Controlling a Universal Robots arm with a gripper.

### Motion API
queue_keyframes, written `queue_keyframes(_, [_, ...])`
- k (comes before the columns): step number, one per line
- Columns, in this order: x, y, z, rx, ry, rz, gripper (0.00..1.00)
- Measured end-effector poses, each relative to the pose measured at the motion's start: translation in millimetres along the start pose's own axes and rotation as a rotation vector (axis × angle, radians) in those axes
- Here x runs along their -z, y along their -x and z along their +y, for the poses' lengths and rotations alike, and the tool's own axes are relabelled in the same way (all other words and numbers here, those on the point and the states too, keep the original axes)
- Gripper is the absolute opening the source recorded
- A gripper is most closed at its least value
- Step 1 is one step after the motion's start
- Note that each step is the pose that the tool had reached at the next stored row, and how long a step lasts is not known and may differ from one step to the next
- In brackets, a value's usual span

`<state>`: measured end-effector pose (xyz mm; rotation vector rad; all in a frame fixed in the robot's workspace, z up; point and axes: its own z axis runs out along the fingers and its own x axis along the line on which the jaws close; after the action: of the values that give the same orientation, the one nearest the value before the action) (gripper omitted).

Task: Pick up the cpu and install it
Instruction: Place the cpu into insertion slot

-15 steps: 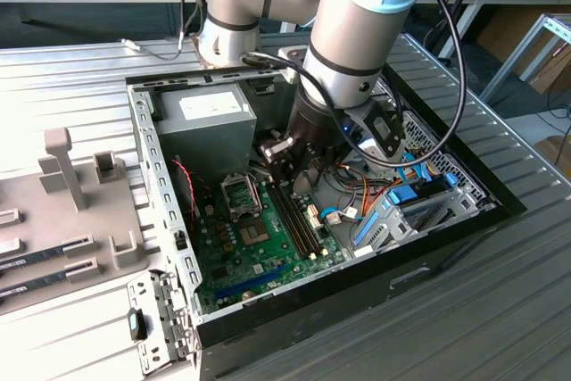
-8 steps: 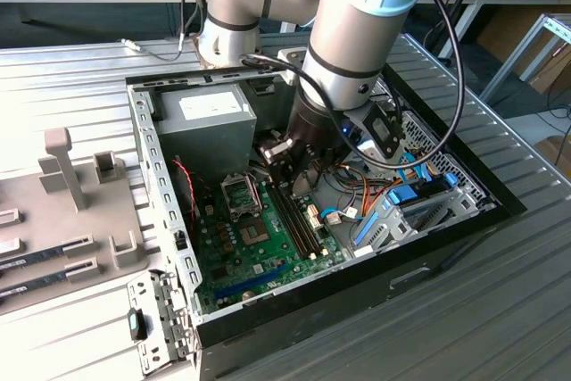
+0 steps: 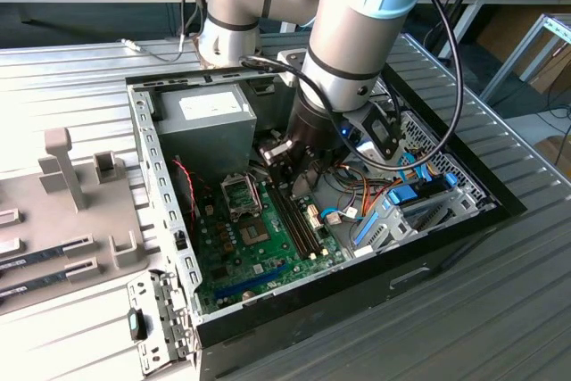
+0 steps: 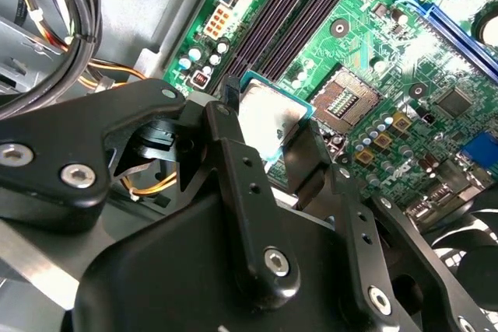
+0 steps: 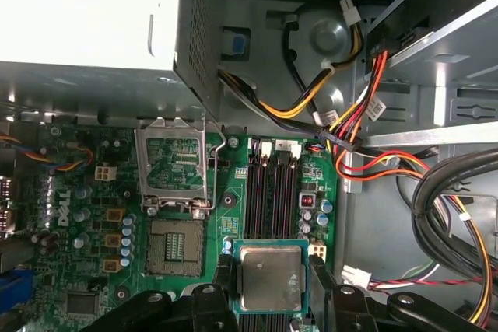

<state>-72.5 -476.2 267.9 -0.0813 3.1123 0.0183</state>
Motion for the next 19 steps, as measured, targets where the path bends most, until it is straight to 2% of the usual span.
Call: queue_keyframes(19, [-8.3,-0.3,-0.1,0.0,0.0,0.0,0.47])
